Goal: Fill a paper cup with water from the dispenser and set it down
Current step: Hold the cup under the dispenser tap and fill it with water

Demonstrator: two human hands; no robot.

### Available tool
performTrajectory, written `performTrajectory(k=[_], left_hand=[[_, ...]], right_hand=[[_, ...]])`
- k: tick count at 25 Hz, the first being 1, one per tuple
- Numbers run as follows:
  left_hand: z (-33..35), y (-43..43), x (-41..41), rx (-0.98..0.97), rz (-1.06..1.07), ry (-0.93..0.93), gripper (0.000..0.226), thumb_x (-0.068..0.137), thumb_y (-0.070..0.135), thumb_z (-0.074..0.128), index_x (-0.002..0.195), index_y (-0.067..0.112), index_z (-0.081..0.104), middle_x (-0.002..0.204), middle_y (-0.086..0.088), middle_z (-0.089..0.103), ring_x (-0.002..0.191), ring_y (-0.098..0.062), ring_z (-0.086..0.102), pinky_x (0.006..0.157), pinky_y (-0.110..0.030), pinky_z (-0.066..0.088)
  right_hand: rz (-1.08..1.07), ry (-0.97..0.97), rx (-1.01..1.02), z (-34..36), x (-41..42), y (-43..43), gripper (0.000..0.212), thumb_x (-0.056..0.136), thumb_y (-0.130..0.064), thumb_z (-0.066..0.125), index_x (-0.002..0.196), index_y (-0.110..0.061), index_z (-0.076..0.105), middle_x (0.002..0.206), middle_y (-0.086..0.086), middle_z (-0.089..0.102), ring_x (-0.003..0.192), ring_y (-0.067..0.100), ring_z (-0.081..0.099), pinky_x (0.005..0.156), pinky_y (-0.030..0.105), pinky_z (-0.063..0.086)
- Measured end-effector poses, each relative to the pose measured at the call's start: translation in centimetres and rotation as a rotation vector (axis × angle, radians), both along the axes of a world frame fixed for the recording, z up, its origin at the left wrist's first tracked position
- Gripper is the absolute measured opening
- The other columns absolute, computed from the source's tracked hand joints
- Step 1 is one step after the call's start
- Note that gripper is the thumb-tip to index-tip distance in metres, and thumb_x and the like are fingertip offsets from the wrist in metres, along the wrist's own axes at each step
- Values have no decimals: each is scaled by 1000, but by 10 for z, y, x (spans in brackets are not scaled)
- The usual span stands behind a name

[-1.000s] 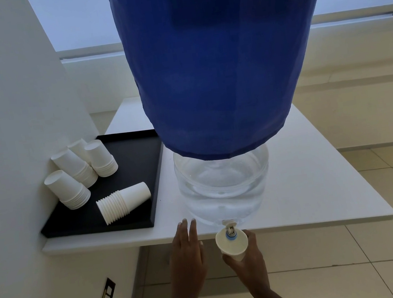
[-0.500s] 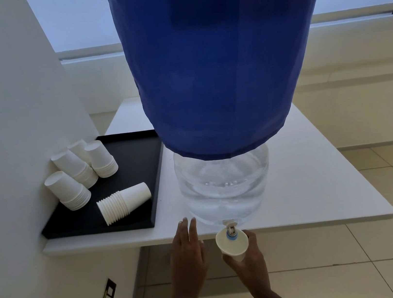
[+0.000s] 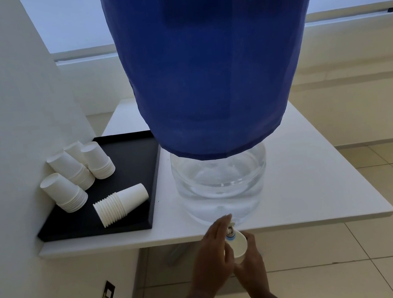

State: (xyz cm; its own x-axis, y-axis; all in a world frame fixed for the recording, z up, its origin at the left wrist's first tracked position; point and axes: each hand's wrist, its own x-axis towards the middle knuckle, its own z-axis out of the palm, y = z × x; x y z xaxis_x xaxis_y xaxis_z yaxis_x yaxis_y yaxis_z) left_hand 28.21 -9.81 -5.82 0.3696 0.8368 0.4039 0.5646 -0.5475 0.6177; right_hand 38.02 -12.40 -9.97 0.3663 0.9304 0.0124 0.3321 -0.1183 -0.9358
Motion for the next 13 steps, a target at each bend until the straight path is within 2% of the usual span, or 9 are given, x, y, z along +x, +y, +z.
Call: performTrajectory(k=[2,4,9,13], left_hand=[[-3,-1,5,-8,-22,-32,60,74,-2,46,131,18,40,130,-6,53,120,1,35,97,-1,26],[-4,-1,8,0,-6,-45,61,70,-5,48,126,18,44,124,-6,57,113,-2,42,94,-1,29],[1,-2,11,38,49,-93,39,73,11,43,110,19,53,106,-4,67,101,-3,50,87,-3,37],[-7,-20,9,133,-49,57,22,72,20,47,90,19,61,94,-4,71,92,-9,58,76,-17,51]], right_hand=[[5,4,-3,-2,1,0,51,70,-14,73,96,-39,37,100,4,64,82,11,59,57,11,41],[9,9,-1,-3,2,-1,50,70,-15,72,94,-41,37,100,3,63,83,12,59,59,10,40],[-13,36,29,-8,4,2,40,62,-35,65,91,-42,39,96,1,64,83,13,62,61,17,44],[13,17,51,-13,6,4,31,69,-39,64,87,-39,39,90,9,64,76,20,62,56,13,42]])
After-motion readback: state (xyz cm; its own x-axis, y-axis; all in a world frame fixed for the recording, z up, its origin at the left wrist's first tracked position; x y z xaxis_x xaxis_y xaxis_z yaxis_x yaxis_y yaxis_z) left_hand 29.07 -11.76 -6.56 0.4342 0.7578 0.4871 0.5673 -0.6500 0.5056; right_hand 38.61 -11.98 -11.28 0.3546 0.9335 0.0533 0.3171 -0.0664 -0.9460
